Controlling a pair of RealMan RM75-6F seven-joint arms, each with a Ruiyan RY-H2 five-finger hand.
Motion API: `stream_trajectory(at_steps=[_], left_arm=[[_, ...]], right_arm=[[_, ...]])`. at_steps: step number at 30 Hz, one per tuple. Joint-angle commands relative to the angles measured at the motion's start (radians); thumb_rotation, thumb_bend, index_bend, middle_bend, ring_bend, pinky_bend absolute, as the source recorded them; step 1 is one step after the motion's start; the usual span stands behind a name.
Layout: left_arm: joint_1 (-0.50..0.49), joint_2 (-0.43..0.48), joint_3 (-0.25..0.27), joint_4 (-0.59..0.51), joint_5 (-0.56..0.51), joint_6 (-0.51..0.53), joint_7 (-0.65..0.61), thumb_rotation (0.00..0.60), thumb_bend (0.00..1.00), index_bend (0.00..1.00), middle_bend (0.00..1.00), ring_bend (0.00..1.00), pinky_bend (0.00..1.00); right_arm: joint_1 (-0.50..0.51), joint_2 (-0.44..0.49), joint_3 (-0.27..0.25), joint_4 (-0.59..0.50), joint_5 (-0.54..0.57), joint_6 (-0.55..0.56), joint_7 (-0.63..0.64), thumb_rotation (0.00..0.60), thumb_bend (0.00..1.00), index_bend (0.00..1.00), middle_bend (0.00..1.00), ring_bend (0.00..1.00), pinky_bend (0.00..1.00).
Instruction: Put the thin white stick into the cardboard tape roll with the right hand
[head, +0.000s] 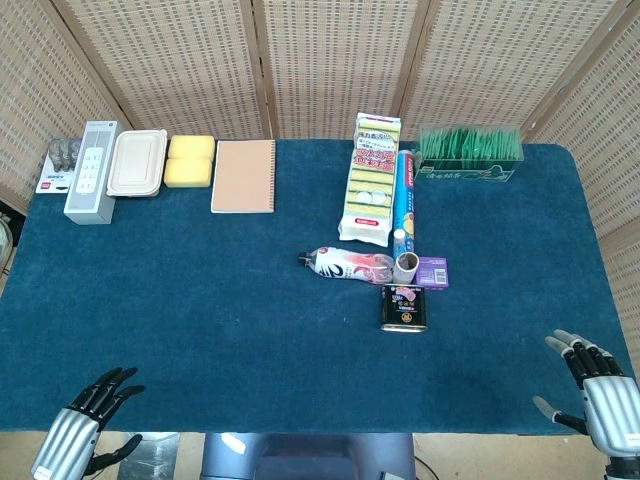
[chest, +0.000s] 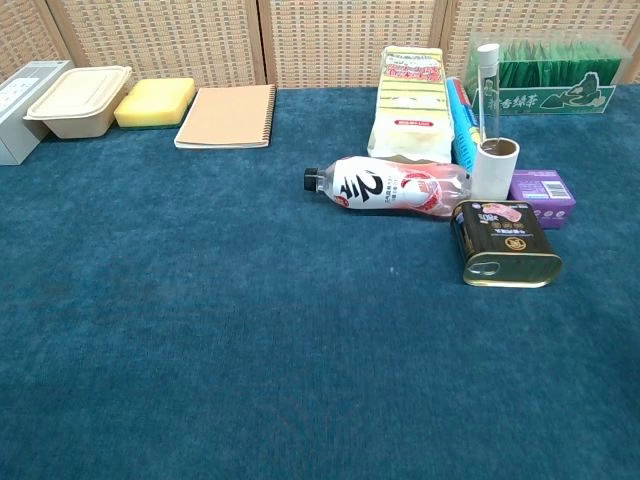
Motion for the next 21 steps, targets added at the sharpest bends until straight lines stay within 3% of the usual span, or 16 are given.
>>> stream_trajectory(at_steps=[1, 12, 21], left_arm=[[0.0, 0.001, 0.0, -0.001, 0.001, 0.0, 0.0, 0.6, 0.18, 0.24, 0.15, 0.12, 0.26], [0.007, -0.002, -0.002, 0.007, 0.0, 0.022, -0.012, 0.6, 0.18, 0.23, 0.15, 0.1, 0.26], [0.001, -0.005, 0.006, 0.005, 0.0, 0.001, -0.016, 0.6, 0.18, 0.24, 0.15, 0.1, 0.26]], right_arm=[[0.0, -0.001, 0.002, 0.0, 0.001, -0.001, 0.001, 0.551, 0.19, 0.2, 0.2, 0.21, 0.25], [0.017, -0.006, 0.013, -0.032, -0.015, -0.027, 0.002, 0.548, 0.19, 0.2, 0.2, 0.21, 0.25], [0.078, -0.045, 0.077, -0.101, 0.028, -0.089, 0.013, 0.549, 0.19, 0.21, 0.21, 0.22, 0.29]])
